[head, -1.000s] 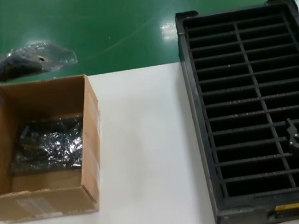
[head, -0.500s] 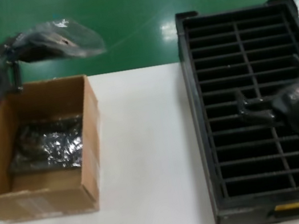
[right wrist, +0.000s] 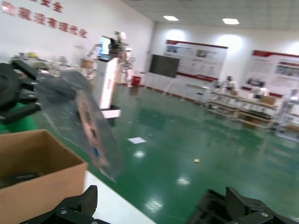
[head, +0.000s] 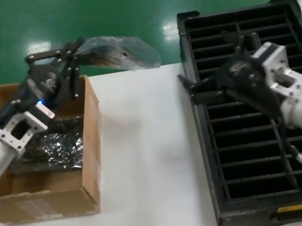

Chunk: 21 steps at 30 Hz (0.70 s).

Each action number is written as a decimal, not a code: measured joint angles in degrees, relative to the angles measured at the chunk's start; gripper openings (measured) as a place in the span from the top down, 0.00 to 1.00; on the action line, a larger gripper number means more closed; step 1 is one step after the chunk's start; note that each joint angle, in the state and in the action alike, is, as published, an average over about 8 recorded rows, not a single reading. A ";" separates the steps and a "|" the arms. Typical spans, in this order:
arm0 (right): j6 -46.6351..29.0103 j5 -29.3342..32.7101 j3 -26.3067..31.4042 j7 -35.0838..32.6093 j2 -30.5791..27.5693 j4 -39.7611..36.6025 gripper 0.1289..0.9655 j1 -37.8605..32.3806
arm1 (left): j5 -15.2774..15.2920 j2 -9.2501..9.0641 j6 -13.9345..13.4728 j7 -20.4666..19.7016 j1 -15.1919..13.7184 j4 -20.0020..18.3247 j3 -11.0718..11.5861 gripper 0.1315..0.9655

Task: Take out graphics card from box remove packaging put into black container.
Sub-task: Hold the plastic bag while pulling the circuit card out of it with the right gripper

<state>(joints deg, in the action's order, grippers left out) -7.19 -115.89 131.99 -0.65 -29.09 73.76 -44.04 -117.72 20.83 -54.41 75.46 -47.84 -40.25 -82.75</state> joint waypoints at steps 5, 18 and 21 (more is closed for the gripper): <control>-7.61 2.89 -2.91 -0.49 4.83 -6.67 0.04 -2.67 | 0.14 -1.07 -1.45 2.84 -0.50 1.08 0.10 0.99; -13.36 12.02 -6.94 3.92 9.21 -8.98 0.19 -3.92 | -1.73 -3.07 -7.66 19.93 -6.16 14.32 3.35 0.99; -13.03 14.80 -6.82 6.61 9.20 -7.75 0.26 -3.62 | -2.58 -3.43 -9.19 26.07 -8.95 20.38 4.61 0.99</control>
<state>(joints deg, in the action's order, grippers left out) -20.22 -101.09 125.18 5.95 -19.89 66.01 -47.66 -120.30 17.40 -63.60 101.53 -56.79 -19.87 -78.15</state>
